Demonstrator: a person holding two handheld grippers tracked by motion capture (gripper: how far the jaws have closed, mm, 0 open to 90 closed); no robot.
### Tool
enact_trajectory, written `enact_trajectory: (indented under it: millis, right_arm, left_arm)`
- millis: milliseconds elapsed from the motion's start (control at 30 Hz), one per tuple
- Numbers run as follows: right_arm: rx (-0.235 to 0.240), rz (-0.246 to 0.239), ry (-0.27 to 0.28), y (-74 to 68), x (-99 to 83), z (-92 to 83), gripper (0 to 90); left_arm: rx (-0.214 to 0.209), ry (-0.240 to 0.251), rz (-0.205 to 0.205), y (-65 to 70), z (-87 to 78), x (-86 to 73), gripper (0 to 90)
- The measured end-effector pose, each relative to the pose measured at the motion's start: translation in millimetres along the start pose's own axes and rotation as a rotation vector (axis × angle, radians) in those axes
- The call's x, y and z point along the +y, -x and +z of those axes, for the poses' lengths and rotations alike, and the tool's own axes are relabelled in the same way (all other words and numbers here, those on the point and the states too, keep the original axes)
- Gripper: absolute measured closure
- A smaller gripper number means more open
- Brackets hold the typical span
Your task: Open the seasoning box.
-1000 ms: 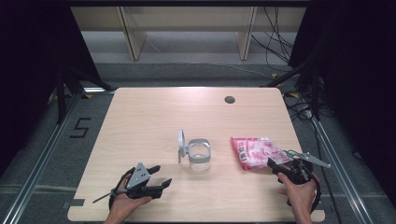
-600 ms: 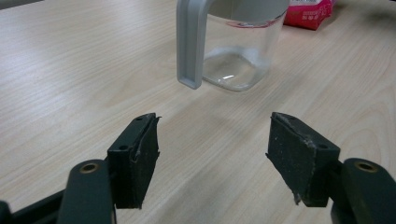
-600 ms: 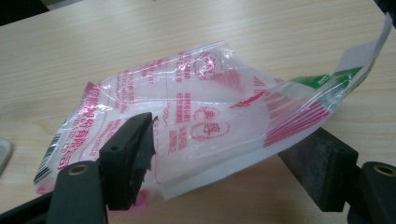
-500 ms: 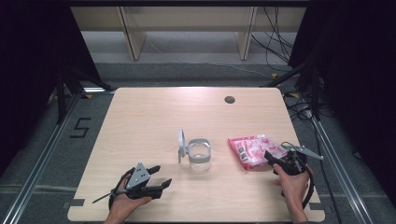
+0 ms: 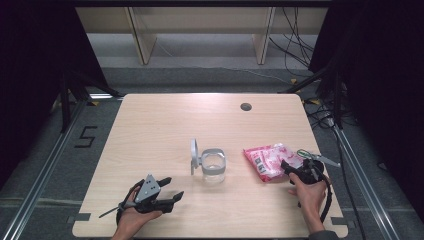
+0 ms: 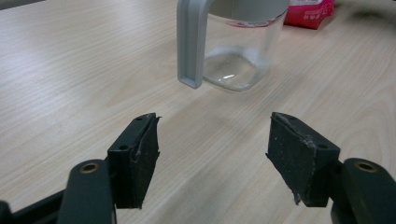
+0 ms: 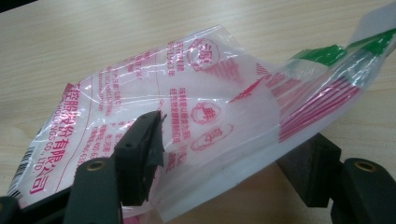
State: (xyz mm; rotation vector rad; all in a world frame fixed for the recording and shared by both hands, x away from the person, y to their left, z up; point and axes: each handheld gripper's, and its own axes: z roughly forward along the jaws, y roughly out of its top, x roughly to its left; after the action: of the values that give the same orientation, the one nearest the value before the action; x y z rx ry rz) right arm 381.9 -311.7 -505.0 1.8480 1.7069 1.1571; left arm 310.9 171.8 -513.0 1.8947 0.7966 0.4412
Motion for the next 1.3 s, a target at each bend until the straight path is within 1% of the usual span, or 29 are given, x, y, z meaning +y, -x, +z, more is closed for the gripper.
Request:
enact_trajectory:
  millis: [100, 133, 167, 200, 233, 267, 300, 367, 400, 433, 467, 500, 567, 600, 633, 700, 767, 800, 833, 867, 933, 967, 1000, 1100, 1133, 1200, 1233, 1267, 1300]
  right_arm:
    - [-0.007, 0.004, -0.003, -0.3, 0.4, 1.6, 36.6]
    - [-0.018, -0.028, -0.004, 2.3, 1.5, 1.5, 36.6]
    - [-0.028, 0.006, -0.009, -0.7, 1.0, 2.0, 36.8]
    - [-0.010, 0.004, -0.013, -0.5, 1.6, 2.6, 36.8]
    - [-0.021, -0.037, 0.010, 2.6, 2.4, 5.1, 36.8]
    - [-0.021, -0.037, 0.010, 2.6, 2.4, 5.1, 36.8]
    - [-0.018, 0.013, 0.003, -0.5, 2.1, 5.0, 36.8]
    - [-0.037, 0.010, 0.015, 0.7, 2.2, 8.9, 38.7]
    - [-0.037, 0.010, 0.015, 0.7, 2.2, 8.9, 38.7]
    - [-0.009, -0.049, 0.017, 5.3, 3.8, 8.9, 42.2]
    - [-0.019, 0.002, 0.006, 1.0, 3.5, 8.9, 42.9]
    - [-0.014, 0.015, -0.006, -0.9, 4.2, 8.2, 43.7]
    - [-0.043, -0.047, 0.004, 1.8, 4.8, 10.6, 45.1]
    - [-0.040, -0.009, -0.004, -0.9, 4.4, 10.6, 45.8]
    - [-0.040, -0.009, -0.004, -0.9, 4.4, 10.6, 45.8]
    - [-0.036, 0.001, -0.015, 0.2, 4.9, 9.7, 50.3]
    - [-0.031, -0.001, -0.006, 0.6, 4.7, 10.2, 52.6]
    - [-0.032, 0.031, -0.020, -2.1, 4.6, 9.2, 57.3]
    - [-0.032, 0.031, -0.020, -2.1, 4.6, 9.2, 57.3]
    - [-0.019, -0.052, 0.001, 3.3, 5.8, 10.5, 59.7]
    - [-0.021, -0.046, 0.001, 2.6, 5.8, 10.3, 63.9]
    - [-0.021, -0.046, 0.001, 2.6, 5.8, 10.3, 63.9]
    - [-0.005, -0.047, 0.021, 3.4, 4.9, 12.3, 66.1]
    - [-0.001, -0.056, 0.023, 3.8, 5.1, 12.5, 67.7]
    - [-0.010, -0.023, -0.004, 0.3, 5.3, 10.2, 70.4]
    - [-0.003, -0.022, -0.002, 0.2, 5.2, 10.6, 71.7]
    - [-0.003, -0.025, 0.000, 0.4, 5.2, 11.0, 73.4]
    - [0.017, -0.051, 0.014, 2.0, 5.1, 12.5, 77.2]
    - [0.023, -0.055, 0.013, 1.8, 5.2, 12.3, 79.5]
  left_arm:
    - [-0.001, 0.005, -0.002, -0.5, 0.4, 0.3, 33.1]
    - [0.005, 0.004, -0.007, 0.4, 0.4, -0.1, 33.1]
    - [0.001, -0.002, -0.001, 0.1, -0.1, 0.1, 33.1]
    - [0.001, -0.002, -0.001, 0.1, -0.1, 0.1, 33.1]
    - [-0.001, -0.003, -0.001, 0.3, 0.5, 0.2, 33.1]
    - [-0.001, -0.003, -0.001, 0.3, 0.5, 0.2, 33.1]
    - [0.002, -0.004, 0.000, 0.7, 0.5, 0.1, 33.1]
    - [-0.002, -0.005, 0.001, 0.6, 0.3, -0.2, 33.0]
    - [-0.001, -0.004, 0.000, 0.5, 0.2, -0.1, 33.0]
    - [-0.001, 0.000, 0.001, 0.0, 0.4, 0.1, 33.0]
    - [0.000, -0.003, -0.001, -0.2, 0.5, -0.1, 33.0]
    - [0.001, -0.003, 0.001, -0.1, 0.3, -0.3, 33.0]
    - [-0.001, -0.004, 0.001, 0.3, -0.1, 0.0, 33.0]
    - [-0.001, -0.002, 0.001, 0.4, 0.3, 0.2, 33.0]
    - [-0.001, -0.002, 0.001, 0.4, 0.3, 0.2, 33.0]
    - [0.002, -0.003, -0.002, 0.7, 0.5, -0.3, 33.1]
    - [-0.002, -0.005, -0.001, 0.3, 0.2, -0.3, 33.1]
    - [-0.001, 0.000, 0.004, 0.0, 0.2, 0.1, 33.1]
    - [-0.001, 0.000, 0.004, 0.0, 0.2, 0.1, 33.1]
    - [-0.001, -0.002, 0.000, -0.1, 0.4, -0.1, 33.1]
    - [0.000, -0.006, 0.005, -0.4, -0.2, -0.4, 33.0]
    - [0.000, -0.006, 0.005, -0.4, -0.2, -0.4, 33.1]
    - [-0.001, -0.002, 0.002, -0.4, 0.2, 0.0, 33.1]
    - [-0.002, -0.003, -0.001, -0.1, 0.4, -0.2, 33.0]
    - [-0.001, -0.006, 0.005, -0.4, -0.1, -0.3, 33.0]
    - [-0.003, -0.004, 0.006, -0.3, 0.2, -0.1, 33.0]
    - [-0.004, -0.001, 0.000, -0.1, 0.6, 0.0, 33.0]
    - [0.002, -0.005, -0.001, 0.1, 0.3, -0.2, 33.0]
    - [-0.006, -0.003, -0.002, -0.3, 0.4, -0.2, 33.0]
